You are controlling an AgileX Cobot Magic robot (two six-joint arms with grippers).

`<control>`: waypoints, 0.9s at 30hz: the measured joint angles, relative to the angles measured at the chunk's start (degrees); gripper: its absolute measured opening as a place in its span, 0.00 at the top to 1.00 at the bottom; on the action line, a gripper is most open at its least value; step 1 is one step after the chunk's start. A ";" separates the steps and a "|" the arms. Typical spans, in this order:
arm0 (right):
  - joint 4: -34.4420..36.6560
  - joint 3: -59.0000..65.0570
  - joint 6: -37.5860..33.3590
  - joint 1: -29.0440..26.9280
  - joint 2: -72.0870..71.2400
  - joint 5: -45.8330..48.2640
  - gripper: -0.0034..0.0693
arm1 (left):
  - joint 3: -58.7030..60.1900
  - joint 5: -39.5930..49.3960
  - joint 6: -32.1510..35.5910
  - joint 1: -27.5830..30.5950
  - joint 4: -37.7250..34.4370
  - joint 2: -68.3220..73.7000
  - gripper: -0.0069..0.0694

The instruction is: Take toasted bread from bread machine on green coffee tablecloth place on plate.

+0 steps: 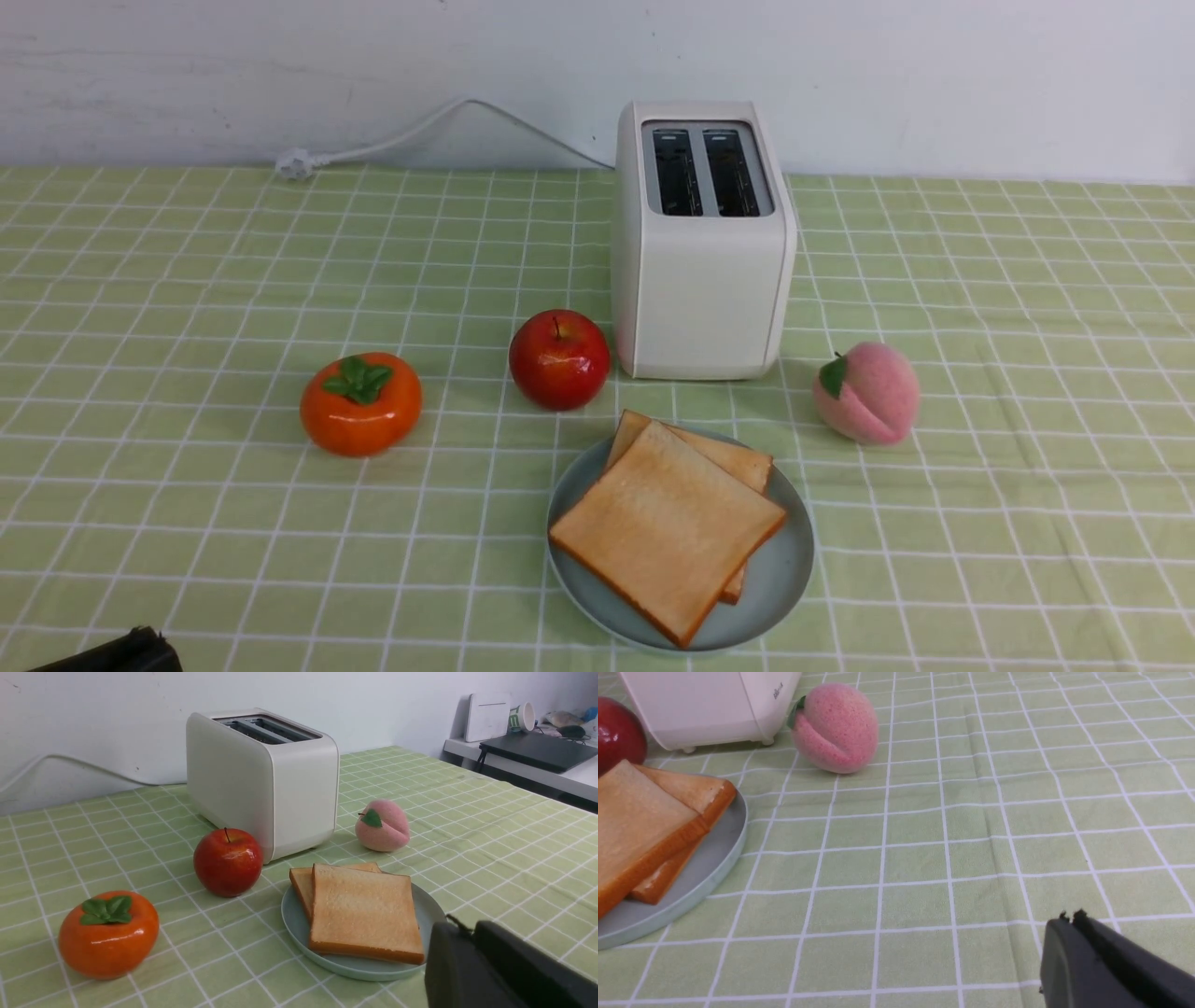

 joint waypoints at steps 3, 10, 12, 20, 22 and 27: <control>0.00 0.00 0.00 0.00 0.00 0.00 0.96 | 0.00 0.00 0.00 0.00 0.00 0.00 0.84; 0.12 0.00 0.01 0.00 0.00 0.00 0.95 | 2.11 -0.75 0.66 1.15 -0.38 -1.14 0.83; 0.14 0.00 0.01 0.00 0.00 0.07 0.95 | 3.39 -1.45 1.73 3.32 -2.72 -2.13 0.83; 0.18 0.00 0.01 0.00 0.00 0.13 0.94 | 7.94 -4.86 9.37 26.59 -20.83 -7.05 0.90; 0.18 0.00 0.01 0.00 0.00 0.13 0.94 | 10.01 -5.22 10.11 33.55 -22.20 -7.05 0.93; 0.18 0.00 0.01 0.00 0.00 0.13 0.93 | 13.15 -0.62 10.51 38.97 -21.49 -7.05 0.93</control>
